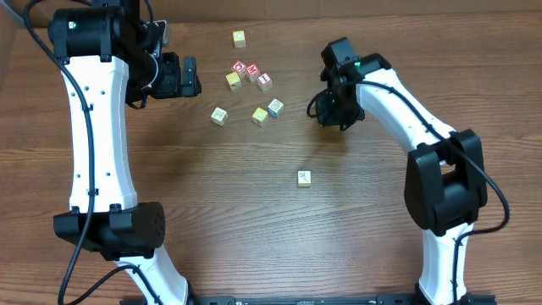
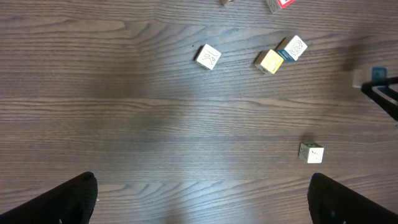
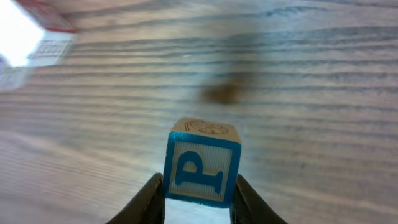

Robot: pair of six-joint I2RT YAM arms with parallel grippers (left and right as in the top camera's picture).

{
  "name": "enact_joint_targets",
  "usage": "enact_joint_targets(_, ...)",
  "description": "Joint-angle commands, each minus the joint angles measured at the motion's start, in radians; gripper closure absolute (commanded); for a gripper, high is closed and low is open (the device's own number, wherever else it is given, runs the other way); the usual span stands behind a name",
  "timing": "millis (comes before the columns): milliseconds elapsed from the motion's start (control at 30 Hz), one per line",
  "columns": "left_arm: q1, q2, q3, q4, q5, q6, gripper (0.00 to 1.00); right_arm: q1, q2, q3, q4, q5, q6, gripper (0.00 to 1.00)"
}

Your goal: Flip 5 blocks

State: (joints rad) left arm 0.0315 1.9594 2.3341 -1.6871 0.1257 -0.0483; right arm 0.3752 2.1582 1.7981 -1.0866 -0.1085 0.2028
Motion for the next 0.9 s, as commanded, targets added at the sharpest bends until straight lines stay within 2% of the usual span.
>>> enact_joint_targets(0,-0.006,0.010,-0.004,-0.002,-0.006,0.011,0.00,0.040,-0.114,0.060,-0.035,-0.054,0.023,0.71)
enact_joint_targets(200,-0.006,0.010,-0.004,-0.003,-0.006,0.011,0.00,0.134,-0.195,0.060,-0.126,-0.055,0.165,0.71)
enact_joint_targets(433,-0.006,0.010,-0.004,-0.002,-0.006,0.011,0.00,0.274,-0.198,0.037,-0.198,-0.049,0.288,0.70)
enact_joint_targets(667,-0.006,0.010,-0.004,-0.002,-0.006,0.011,0.00,0.417,-0.198,-0.089,-0.118,0.085,0.482,0.70)
enact_joint_targets(867,-0.006,0.010,-0.004,-0.002,-0.006,0.011,0.00,0.502,-0.195,-0.202,0.009,0.244,0.564,0.68)
